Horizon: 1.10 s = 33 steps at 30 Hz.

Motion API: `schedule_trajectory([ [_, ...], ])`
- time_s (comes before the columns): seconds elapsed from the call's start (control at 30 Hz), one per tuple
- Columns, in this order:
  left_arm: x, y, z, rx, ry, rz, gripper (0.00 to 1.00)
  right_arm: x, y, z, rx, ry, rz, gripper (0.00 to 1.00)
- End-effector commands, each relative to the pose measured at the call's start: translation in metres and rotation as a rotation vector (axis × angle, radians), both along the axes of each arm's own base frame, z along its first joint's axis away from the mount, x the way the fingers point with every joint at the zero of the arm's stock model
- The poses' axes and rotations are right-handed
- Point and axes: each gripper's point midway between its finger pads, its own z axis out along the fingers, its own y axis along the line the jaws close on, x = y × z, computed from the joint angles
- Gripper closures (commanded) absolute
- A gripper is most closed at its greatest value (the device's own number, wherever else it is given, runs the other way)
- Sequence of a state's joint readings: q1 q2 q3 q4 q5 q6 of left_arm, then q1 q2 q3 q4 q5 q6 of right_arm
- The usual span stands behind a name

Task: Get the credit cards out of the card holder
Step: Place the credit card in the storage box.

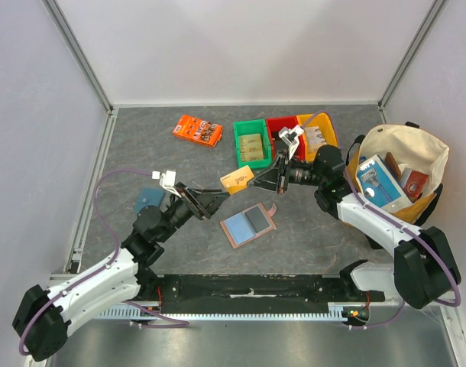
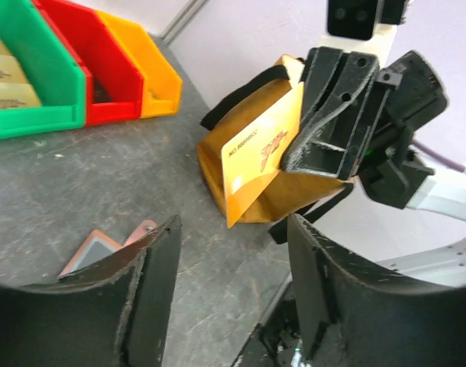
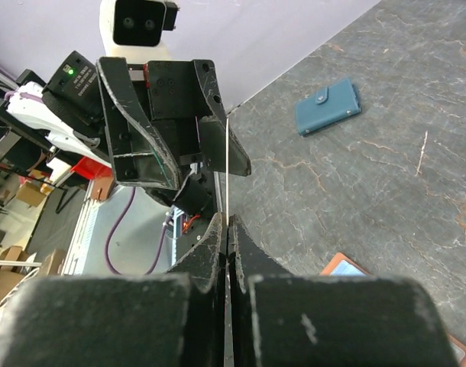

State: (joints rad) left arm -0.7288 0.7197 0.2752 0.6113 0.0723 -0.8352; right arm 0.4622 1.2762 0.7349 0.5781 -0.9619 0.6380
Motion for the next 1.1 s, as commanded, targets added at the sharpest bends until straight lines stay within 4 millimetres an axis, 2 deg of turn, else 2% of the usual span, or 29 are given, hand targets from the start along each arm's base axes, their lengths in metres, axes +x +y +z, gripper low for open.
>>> schedule_trajectory([
  [0.0, 0.014, 0.014, 0.0, 0.1, -0.009, 0.107, 0.32, 0.01, -0.002, 0.018, -0.002, -0.071, -0.046, 1.0],
  [0.17, 0.025, 0.039, -0.004, 0.243, -0.011, 0.239, 0.2, 0.036, -0.009, 0.005, -0.08, -0.052, -0.161, 1.0],
  [0.3, 0.032, 0.067, -0.006, 0.42, 0.021, 0.358, 0.11, 0.075, -0.02, -0.009, -0.183, -0.037, -0.344, 1.0],
  [0.5, 0.039, 0.109, 0.01, 0.643, -0.008, 0.514, 0.01, 0.136, -0.042, -0.03, -0.32, 0.006, -0.614, 1.0],
  [0.53, 0.039, 0.113, 0.012, 0.666, -0.019, 0.527, 0.01, 0.148, -0.048, -0.044, -0.371, 0.031, -0.661, 1.0],
  [0.63, 0.04, 0.118, 0.017, 0.751, -0.059, 0.525, 0.01, 0.178, -0.057, -0.061, -0.452, 0.06, -0.757, 1.0],
  [0.73, 0.044, 0.126, 0.01, 0.874, -0.074, 0.537, 0.01, 0.202, -0.059, -0.077, -0.509, 0.078, -0.81, 1.0],
  [0.87, 0.047, 0.127, -0.003, 0.916, -0.061, 0.536, 0.01, 0.227, -0.047, -0.101, -0.538, 0.108, -0.801, 1.0],
  [0.93, 0.045, 0.123, -0.007, 0.908, -0.052, 0.512, 0.01, 0.233, -0.04, -0.115, -0.558, 0.146, -0.776, 1.0],
  [1.07, 0.046, 0.123, -0.011, 0.92, -0.047, 0.506, 0.01, 0.247, -0.024, -0.13, -0.54, 0.185, -0.741, 1.0],
])
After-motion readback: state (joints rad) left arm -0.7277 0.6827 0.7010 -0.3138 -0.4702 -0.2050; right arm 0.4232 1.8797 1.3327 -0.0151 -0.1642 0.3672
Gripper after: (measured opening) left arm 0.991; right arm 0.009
